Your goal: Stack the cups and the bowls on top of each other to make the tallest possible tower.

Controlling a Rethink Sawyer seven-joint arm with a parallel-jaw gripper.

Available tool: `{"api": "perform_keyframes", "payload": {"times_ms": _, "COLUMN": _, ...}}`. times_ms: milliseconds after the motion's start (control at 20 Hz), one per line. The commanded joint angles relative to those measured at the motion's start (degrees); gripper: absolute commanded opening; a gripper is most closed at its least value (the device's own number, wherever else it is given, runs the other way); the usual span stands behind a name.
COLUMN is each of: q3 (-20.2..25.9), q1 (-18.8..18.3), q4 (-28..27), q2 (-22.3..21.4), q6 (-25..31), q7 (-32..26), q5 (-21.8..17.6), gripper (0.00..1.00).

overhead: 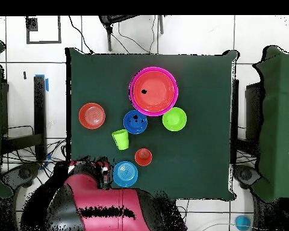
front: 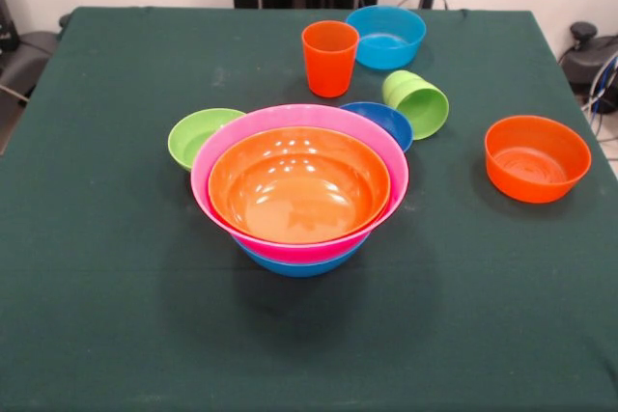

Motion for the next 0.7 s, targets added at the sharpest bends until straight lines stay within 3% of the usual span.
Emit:
{"api": "perform_keyframes", "payload": {"times_ms": 50, "q3": -0.9, "q1": 1.3, "q4": 2.0, "q2": 1.3, "q6": 6.5, "q7": 5.4, "q5": -3.0, "gripper": 1.0}}
{"api": "perform_keyframes", "payload": {"times_ms": 250, "q3": -1.2, "q1": 1.7, "q4": 3.7, "q2": 2.0, "q6": 5.6, "q7": 5.9, "q5": -3.4, "gripper": 1.0}}
{"api": "perform_keyframes", "payload": {"times_ms": 400, "q3": -2.0, "q1": 2.7, "q4": 4.1, "q2": 3.4, "q6": 5.8, "q7": 9.3, "q5": -4.7, "gripper": 1.0}}
{"api": "perform_keyframes", "payload": {"times_ms": 600, "q3": -2.3, "q1": 3.2, "q4": 4.6, "q2": 9.6, "q6": 0.1, "q7": 11.6, "q5": -5.0, "gripper": 1.0}}
{"api": "perform_keyframes", "payload": {"times_ms": 650, "q3": -3.7, "q1": 4.5, "q4": 3.9, "q2": 11.7, "q6": -1.6, "q7": 16.5, "q5": -5.6, "gripper": 1.0}}
{"api": "perform_keyframes", "payload": {"times_ms": 700, "q3": -4.0, "q1": 4.9, "q4": 3.5, "q2": 12.5, "q6": -2.2, "q7": 16.7, "q5": -6.0, "gripper": 1.0}}
